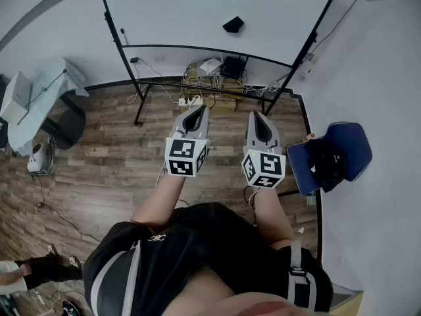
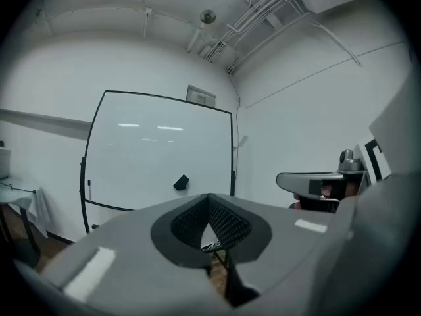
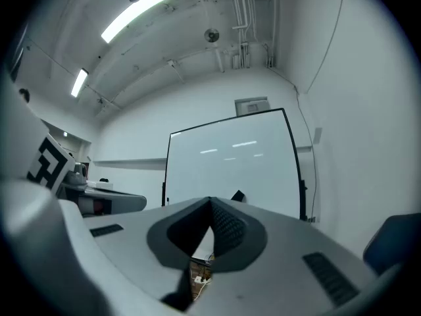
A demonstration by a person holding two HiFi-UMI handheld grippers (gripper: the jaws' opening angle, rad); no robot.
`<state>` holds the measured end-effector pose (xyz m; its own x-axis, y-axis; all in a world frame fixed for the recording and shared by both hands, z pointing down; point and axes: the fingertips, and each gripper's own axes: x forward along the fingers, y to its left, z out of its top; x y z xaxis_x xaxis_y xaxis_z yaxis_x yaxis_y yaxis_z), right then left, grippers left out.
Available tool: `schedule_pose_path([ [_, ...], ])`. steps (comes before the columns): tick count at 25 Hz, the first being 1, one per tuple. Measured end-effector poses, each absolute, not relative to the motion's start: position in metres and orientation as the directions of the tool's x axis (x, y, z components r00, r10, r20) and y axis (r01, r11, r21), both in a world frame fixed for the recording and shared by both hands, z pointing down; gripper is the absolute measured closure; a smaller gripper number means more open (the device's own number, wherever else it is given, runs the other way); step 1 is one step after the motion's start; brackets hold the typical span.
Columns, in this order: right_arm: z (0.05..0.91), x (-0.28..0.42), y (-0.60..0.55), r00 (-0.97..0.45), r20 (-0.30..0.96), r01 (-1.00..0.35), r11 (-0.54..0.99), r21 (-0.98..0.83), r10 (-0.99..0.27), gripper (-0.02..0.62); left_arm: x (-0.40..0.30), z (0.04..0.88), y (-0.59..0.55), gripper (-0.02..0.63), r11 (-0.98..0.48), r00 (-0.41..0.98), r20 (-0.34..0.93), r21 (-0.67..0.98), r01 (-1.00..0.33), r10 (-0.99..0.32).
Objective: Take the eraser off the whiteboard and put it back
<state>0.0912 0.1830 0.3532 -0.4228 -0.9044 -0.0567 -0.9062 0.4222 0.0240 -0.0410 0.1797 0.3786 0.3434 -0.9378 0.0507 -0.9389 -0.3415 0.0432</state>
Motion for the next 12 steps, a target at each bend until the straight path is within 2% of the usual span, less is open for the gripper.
schedule_pose_path([
  [12,0.36,0.078,0.189,-0.447,-0.049,-0.894,0.447,0.007,-0.893,0.591,-0.051,0.384,0.186,0.598,-0.343,0.345,0.061,0.043,-0.938,-0.937],
])
